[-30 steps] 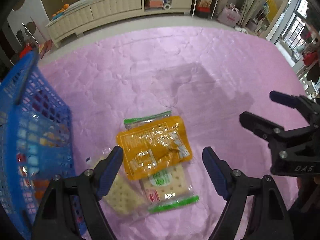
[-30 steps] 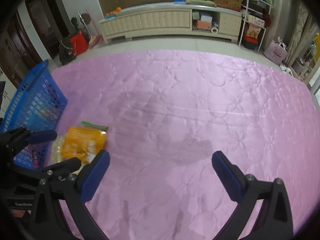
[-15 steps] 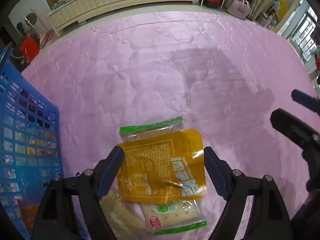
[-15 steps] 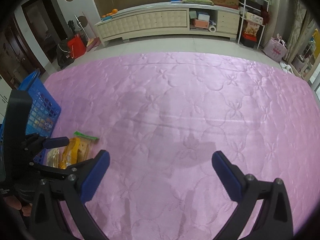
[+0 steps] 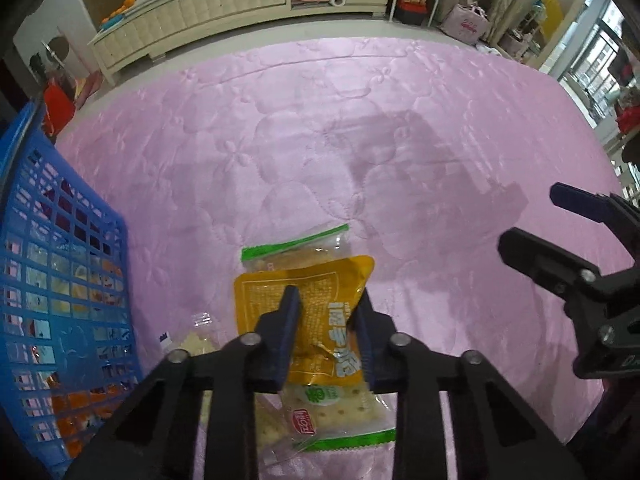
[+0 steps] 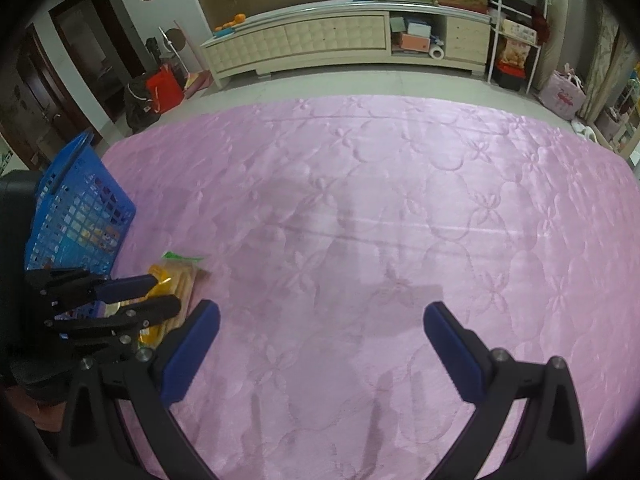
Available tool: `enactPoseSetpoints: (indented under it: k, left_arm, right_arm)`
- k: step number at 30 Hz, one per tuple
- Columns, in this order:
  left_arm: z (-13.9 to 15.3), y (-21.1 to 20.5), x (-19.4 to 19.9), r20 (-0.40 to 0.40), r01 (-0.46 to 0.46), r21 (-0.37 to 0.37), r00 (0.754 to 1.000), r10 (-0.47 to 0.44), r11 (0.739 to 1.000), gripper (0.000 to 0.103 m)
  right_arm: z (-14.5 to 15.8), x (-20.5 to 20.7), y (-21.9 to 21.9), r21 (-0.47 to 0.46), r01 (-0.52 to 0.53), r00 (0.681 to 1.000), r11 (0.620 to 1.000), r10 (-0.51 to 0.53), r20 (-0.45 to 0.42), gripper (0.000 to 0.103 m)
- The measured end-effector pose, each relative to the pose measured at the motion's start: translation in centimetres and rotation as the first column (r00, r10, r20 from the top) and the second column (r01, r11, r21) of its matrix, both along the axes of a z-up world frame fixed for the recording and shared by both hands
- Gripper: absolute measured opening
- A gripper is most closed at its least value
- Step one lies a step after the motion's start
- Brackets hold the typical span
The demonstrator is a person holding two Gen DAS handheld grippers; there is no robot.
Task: Organize snacks
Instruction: 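Grasp the orange cracker pack with the left gripper and lift it, then drop the orange pack into the basket with the left gripper while the right gripper grasps the green-label cracker pack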
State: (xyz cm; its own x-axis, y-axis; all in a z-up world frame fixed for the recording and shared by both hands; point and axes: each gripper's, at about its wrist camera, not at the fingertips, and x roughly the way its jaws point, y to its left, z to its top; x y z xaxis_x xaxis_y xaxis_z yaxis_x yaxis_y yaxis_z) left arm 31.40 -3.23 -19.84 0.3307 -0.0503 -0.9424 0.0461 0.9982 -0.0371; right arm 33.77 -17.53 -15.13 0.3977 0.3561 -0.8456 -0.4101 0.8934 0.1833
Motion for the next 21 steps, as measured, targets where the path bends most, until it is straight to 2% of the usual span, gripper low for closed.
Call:
enactPoseSetpoints:
  k: [3, 8, 13, 16, 19, 21]
  left_arm:
    - [0.9, 0.1, -0.4, 0.024, -0.009, -0.014, 1.000, 0.009, 1.000, 0.013]
    - [3.3, 0.7, -1.9, 0.093, -0.004, -0.011, 0.996, 0.005, 1.000, 0.009]
    - [6.0, 1.2, -3.6, 0.159, -0.006, -0.007, 0.987, 0.007, 1.000, 0.009]
    - [7.7, 1.8, -5.0, 0.221, 0.002, -0.044, 0.975, 0.007, 0.999, 0.009]
    - [9.5, 2.7, -6.6, 0.273, 0.001, -0.067, 0.962, 0.017, 0.998, 0.009]
    - [10.5, 3.4, -7.7, 0.295, -0.008, -0.055, 0.955, 0.024, 0.998, 0.009]
  right_arm:
    - [0.0, 0.0, 0.2, 0.014, -0.008, 1.000, 1.000, 0.008, -0.014, 0.103]
    - [-0.3, 0.0, 0.6, 0.022, -0.012, 0.999, 1.000, 0.013, -0.036, 0.103]
    - [0.1, -0.7, 2.0, 0.053, -0.043, 0.997, 0.998, 0.047, -0.068, 0.103]
    - [0.2, -1.7, 3.3, 0.055, -0.073, 0.993, 0.996, 0.077, -0.086, 0.103]
    - [-0.5, -2.4, 4.5, 0.069, -0.045, 0.990, 0.997, 0.054, -0.132, 0.103]
    - [-1.0, -3.0, 5.3, 0.073, -0.030, 0.987, 0.997, 0.041, -0.154, 0.103]
